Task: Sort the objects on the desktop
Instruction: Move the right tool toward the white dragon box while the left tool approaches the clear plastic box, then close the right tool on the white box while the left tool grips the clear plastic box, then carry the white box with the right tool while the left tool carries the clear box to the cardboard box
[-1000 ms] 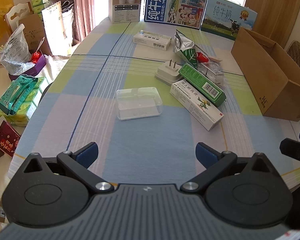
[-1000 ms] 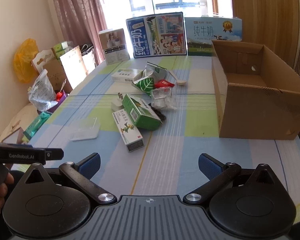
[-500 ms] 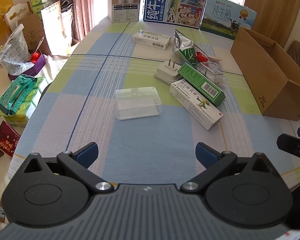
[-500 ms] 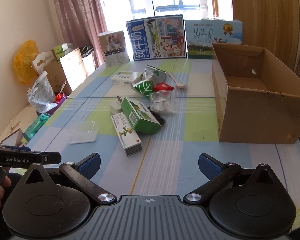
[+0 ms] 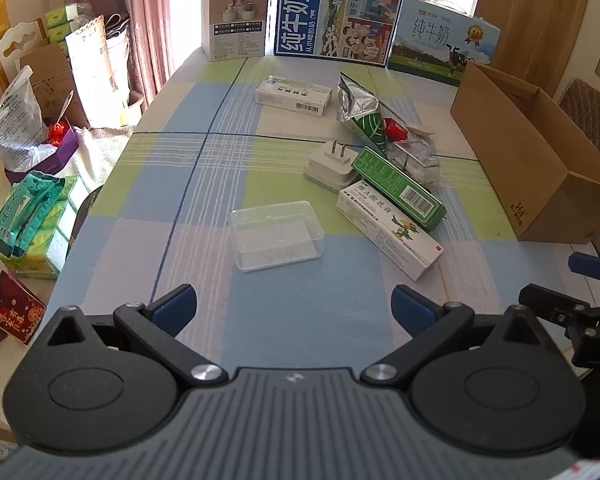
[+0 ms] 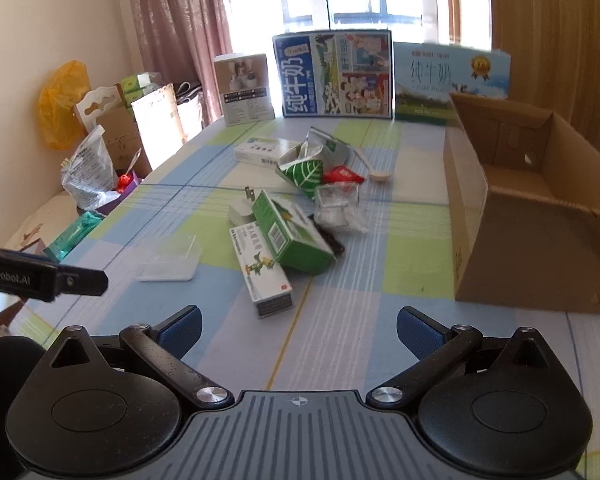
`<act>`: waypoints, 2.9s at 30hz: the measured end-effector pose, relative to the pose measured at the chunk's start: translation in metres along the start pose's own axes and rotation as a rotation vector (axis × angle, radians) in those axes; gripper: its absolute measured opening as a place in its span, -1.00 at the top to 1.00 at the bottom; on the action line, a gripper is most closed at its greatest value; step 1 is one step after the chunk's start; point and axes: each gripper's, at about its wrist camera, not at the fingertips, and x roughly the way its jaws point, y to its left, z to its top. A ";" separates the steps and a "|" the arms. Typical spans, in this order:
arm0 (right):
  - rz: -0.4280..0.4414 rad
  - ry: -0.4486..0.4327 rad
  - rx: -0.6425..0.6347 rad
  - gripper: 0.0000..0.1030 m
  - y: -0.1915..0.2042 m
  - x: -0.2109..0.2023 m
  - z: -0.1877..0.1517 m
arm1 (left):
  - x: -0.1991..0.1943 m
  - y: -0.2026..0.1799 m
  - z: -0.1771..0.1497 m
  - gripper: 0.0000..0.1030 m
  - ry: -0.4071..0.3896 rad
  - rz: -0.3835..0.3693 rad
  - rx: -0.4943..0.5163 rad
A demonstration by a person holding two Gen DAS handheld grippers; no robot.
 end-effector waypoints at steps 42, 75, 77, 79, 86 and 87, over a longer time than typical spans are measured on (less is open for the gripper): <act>0.087 0.184 -0.177 0.13 0.014 0.149 0.013 | 0.149 0.008 0.053 -0.74 0.232 0.007 0.045; -0.112 0.176 -0.067 -0.02 -0.071 0.036 -0.043 | 0.111 -0.099 0.017 -0.74 0.207 -0.118 0.258; -0.109 0.166 -0.056 -0.15 -0.073 0.035 -0.043 | 0.112 -0.098 0.016 -0.75 0.208 -0.111 0.232; -0.110 0.158 -0.052 -0.18 -0.074 0.036 -0.042 | 0.113 -0.095 0.014 -0.77 0.203 -0.099 0.200; -0.090 0.166 -0.041 -0.20 -0.076 0.047 -0.038 | 0.117 -0.094 0.011 -0.66 0.192 -0.067 0.157; -0.086 0.166 -0.043 -0.20 -0.076 0.048 -0.037 | 0.117 -0.094 0.011 -0.62 0.194 -0.070 0.151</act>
